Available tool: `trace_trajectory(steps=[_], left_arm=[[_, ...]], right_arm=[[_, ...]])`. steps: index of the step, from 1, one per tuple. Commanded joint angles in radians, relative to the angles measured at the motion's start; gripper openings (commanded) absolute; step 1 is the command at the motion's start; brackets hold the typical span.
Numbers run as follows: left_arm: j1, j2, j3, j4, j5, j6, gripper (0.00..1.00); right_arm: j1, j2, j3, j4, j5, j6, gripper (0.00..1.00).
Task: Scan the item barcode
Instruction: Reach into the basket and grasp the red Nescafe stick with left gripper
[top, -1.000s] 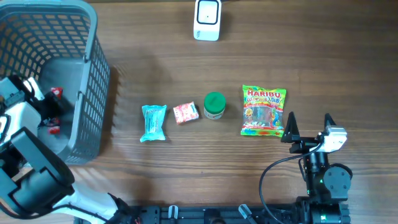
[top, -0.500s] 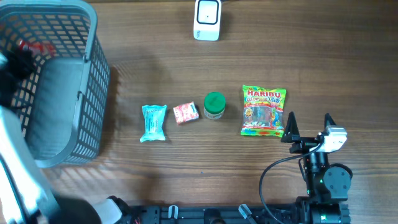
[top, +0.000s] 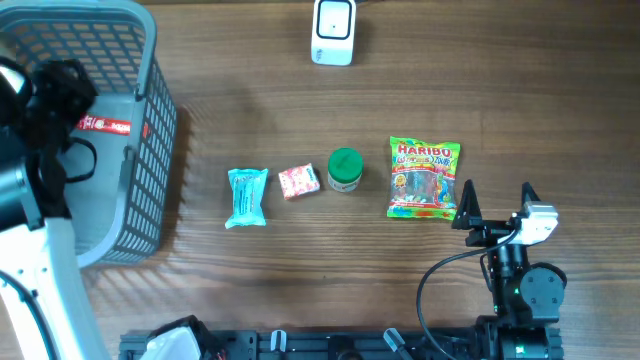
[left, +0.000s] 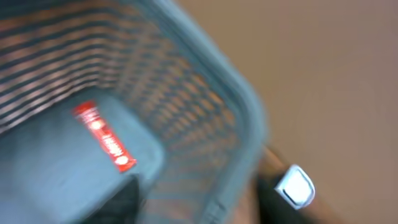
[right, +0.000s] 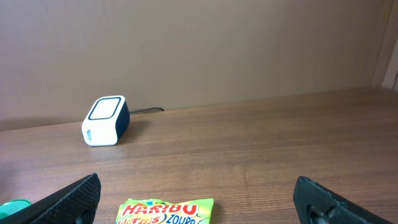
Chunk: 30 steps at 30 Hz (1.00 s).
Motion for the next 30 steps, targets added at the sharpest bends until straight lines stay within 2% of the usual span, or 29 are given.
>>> trace_trajectory(steps=[1,5,7,8,9,12,16,20,24,26,28,29,30], left_arm=[[0.024,0.085,-0.001,0.026,-0.163,-0.270,1.00],[0.024,0.285,-0.001,0.028,-0.245,-0.224,1.00],[0.021,0.403,-0.001,0.037,-0.392,-0.238,0.88],[0.016,0.485,-0.001,0.064,-0.485,-0.240,0.89],[0.011,0.559,-0.001,0.104,-0.523,-0.228,0.95],[0.005,0.711,-0.001,0.222,-0.508,-0.206,1.00],[-0.028,0.833,-0.001,0.315,-0.496,-0.206,1.00],[-0.054,0.888,-0.001,0.334,-0.496,-0.206,0.98],[-0.053,0.952,-0.001,0.269,-0.491,-0.206,0.98],[-0.055,0.953,-0.001,0.208,-0.485,-0.205,0.87],[-0.055,0.953,-0.001,0.161,-0.484,-0.173,0.86],[-0.055,0.953,-0.001,0.119,-0.484,-0.153,0.74],[-0.055,0.953,-0.001,0.066,-0.485,-0.153,0.38]], right_arm=[[0.004,-0.005,-0.001,0.003,-0.011,-0.014,1.00],[0.004,-0.005,-0.001,0.003,-0.011,-0.014,1.00],[0.004,-0.005,-0.001,0.003,-0.011,-0.014,1.00],[0.004,-0.005,-0.001,0.003,-0.011,-0.014,1.00],[0.004,-0.005,-0.001,0.003,-0.011,-0.014,1.00],[0.004,-0.005,-0.001,0.003,-0.011,-0.014,1.00],[0.004,-0.005,-0.001,0.003,-0.011,-0.014,1.00],[0.004,-0.005,-0.001,0.003,-0.011,-0.014,1.00],[0.004,-0.005,-0.001,0.003,-0.011,-0.014,1.00],[0.004,-0.005,-0.001,0.003,-0.011,-0.014,1.00],[0.004,-0.005,-0.001,0.003,-0.011,-0.014,1.00],[0.004,-0.005,-0.001,0.004,-0.011,-0.014,1.00],[0.004,-0.005,-0.001,0.003,-0.011,-0.015,1.00]])
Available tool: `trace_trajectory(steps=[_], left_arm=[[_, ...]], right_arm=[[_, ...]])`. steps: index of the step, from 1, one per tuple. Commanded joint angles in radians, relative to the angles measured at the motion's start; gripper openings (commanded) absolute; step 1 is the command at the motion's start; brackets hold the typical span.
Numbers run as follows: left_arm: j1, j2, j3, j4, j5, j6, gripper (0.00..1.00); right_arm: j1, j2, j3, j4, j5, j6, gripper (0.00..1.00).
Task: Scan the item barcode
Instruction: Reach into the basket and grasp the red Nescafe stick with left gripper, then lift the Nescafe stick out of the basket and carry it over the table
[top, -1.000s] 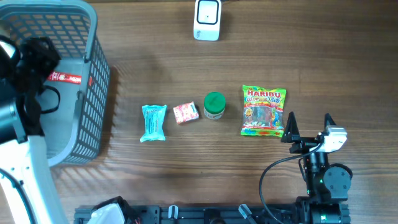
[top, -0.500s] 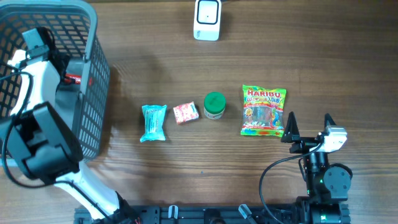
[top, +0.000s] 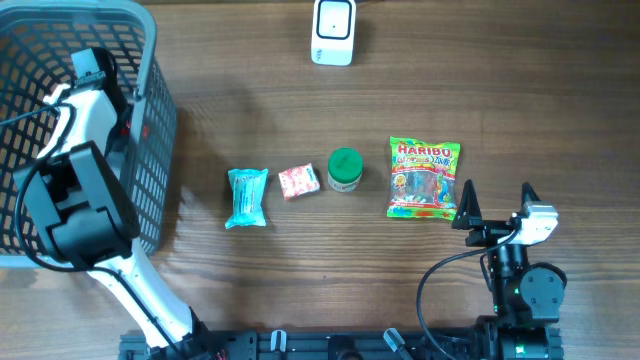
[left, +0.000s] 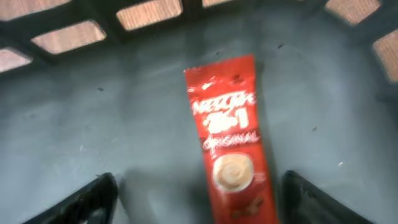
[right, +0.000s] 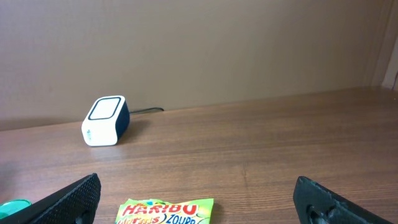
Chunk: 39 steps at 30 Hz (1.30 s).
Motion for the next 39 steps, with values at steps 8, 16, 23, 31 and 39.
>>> trace_trajectory(steps=[8,16,23,31,39], left_arm=[[0.000,0.067,-0.122,-0.199,0.103,0.047,0.90],[0.001,0.067,-0.328,0.011,0.227,0.155,0.66],[0.001,0.028,-0.355,-0.082,0.233,0.298,0.04],[0.003,-0.398,-0.211,-0.237,0.460,0.414,0.04],[0.030,-0.994,-0.173,-0.216,0.536,0.269,0.04]], right_arm=[[0.004,-0.005,-0.001,0.003,-0.011,-0.014,1.00],[0.004,-0.005,-0.001,0.003,-0.011,-0.014,1.00],[0.004,-0.005,-0.001,0.004,-0.011,-0.014,1.00],[0.004,-0.005,-0.001,0.003,-0.011,-0.014,1.00],[0.004,-0.005,-0.001,0.003,-0.011,-0.014,1.00]])
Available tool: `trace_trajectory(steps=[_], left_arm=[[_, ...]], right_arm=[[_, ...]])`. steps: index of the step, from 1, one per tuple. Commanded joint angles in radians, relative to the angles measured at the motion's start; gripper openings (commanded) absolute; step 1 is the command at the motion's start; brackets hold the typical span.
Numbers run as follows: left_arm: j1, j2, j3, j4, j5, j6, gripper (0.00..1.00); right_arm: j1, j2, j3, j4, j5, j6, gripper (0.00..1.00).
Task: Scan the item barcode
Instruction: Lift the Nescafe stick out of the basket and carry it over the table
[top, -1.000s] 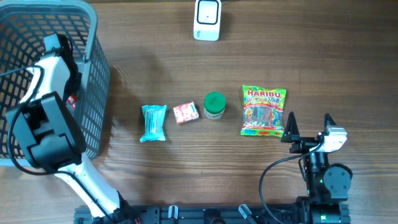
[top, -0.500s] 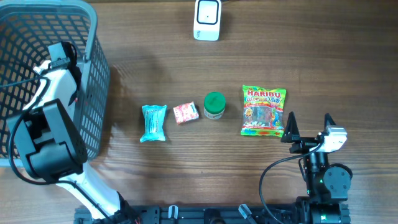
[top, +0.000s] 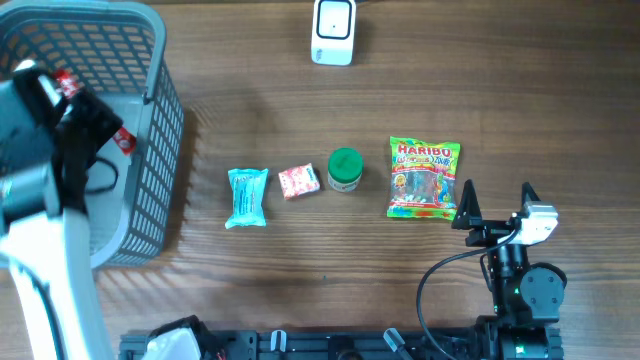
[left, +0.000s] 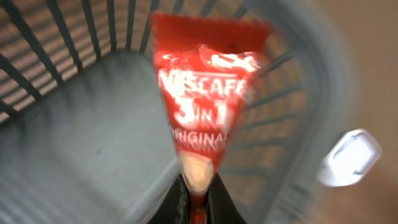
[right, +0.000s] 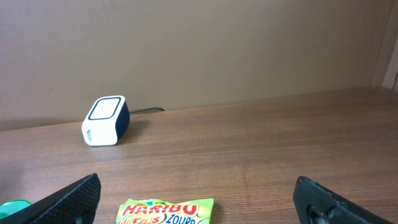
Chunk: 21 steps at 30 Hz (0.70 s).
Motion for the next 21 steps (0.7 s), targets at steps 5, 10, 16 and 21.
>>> trace_trajectory(steps=[5,10,16,21], left_arm=[[0.042,-0.293,0.007,0.010,0.169,-0.094,0.04],[-0.077,-0.208,0.007,-0.016,0.628,0.033,0.04],[-0.290,0.110,0.006,-0.179,0.976,0.296,0.04],[-0.402,0.394,0.007,-0.346,1.033,0.309,0.04]], right_arm=[[0.004,-0.005,-0.001,0.003,-0.011,-0.014,1.00],[0.004,-0.005,-0.001,0.003,-0.011,-0.014,1.00],[0.004,-0.005,-0.001,0.003,-0.011,-0.014,1.00],[0.004,-0.005,-0.001,0.003,-0.011,-0.014,1.00]])
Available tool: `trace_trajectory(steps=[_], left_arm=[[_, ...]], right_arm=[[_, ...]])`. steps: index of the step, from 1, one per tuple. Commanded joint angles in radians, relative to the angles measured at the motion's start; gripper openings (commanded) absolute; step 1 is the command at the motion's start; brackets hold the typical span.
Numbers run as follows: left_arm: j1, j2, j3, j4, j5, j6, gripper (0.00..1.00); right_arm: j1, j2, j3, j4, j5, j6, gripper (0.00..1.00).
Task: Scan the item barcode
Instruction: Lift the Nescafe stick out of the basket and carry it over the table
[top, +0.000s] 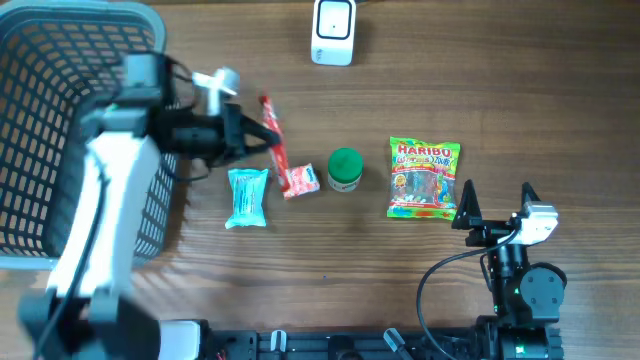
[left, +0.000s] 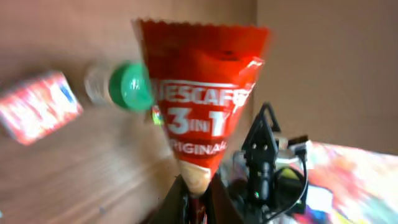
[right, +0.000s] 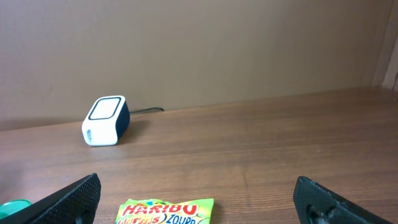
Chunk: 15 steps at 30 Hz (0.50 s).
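My left gripper (top: 240, 135) is shut on a red Nescafe 3in1 sachet (top: 272, 135), held over the table between the basket and the row of items. The left wrist view shows the sachet (left: 199, 106) standing up from the shut jaws. The white barcode scanner (top: 333, 32) sits at the table's far edge, also seen as the scanner (right: 105, 121). My right gripper (top: 495, 208) rests open near the front right, its fingertips (right: 74, 194) wide apart, just behind the Haribo bag (top: 423, 177).
A grey basket (top: 150, 210) stands at the left. On the table lie a teal packet (top: 247, 196), a small red-and-white packet (top: 300, 181), a green-lidded jar (top: 344, 169) and the Haribo bag (right: 166, 210).
My left gripper, still shut on the sachet, has moved from above the basket rightward to over the table beside the small packets. The right arm has not moved.
The sachet first lay on the basket floor with my left arm over the basket. Then my left gripper was open around it down inside. Later it was shut on the sachet, lifted in the basket. Now the sachet is held outside, over the table.
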Motion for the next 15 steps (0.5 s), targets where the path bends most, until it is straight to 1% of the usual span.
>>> trace_trajectory(steps=[1,3,7,8,12,13,14,15], left_arm=[[-0.061,0.145,0.001,-0.129,0.093,0.048,0.04],[-0.077,0.190,0.001,-0.256,0.100,0.046,0.04],[-0.077,0.191,0.001,-0.549,0.103,0.047,0.04],[-0.076,0.191,0.001,-0.581,0.104,0.047,0.04],[-0.076,0.189,0.001,-0.581,0.103,0.048,0.04],[-0.077,0.189,0.001,-0.574,0.109,0.070,0.04],[-0.080,0.189,0.001,-0.562,0.115,0.127,0.04],[-0.086,0.189,0.001,-0.546,0.115,0.221,0.04]], right_arm=[[0.004,-0.005,-0.001,0.003,-0.011,-0.014,0.99],[0.004,-0.005,-0.001,0.003,-0.011,-0.014,1.00],[0.004,-0.005,-0.001,0.003,-0.011,-0.014,1.00],[0.004,-0.005,-0.001,0.003,-0.011,-0.014,0.98],[0.004,-0.005,-0.001,0.004,-0.011,-0.014,1.00],[0.004,-0.005,-0.001,0.003,-0.011,-0.014,1.00],[0.004,-0.005,-0.001,0.003,-0.011,-0.014,1.00],[0.004,-0.005,-0.001,0.003,-0.011,-0.014,1.00]])
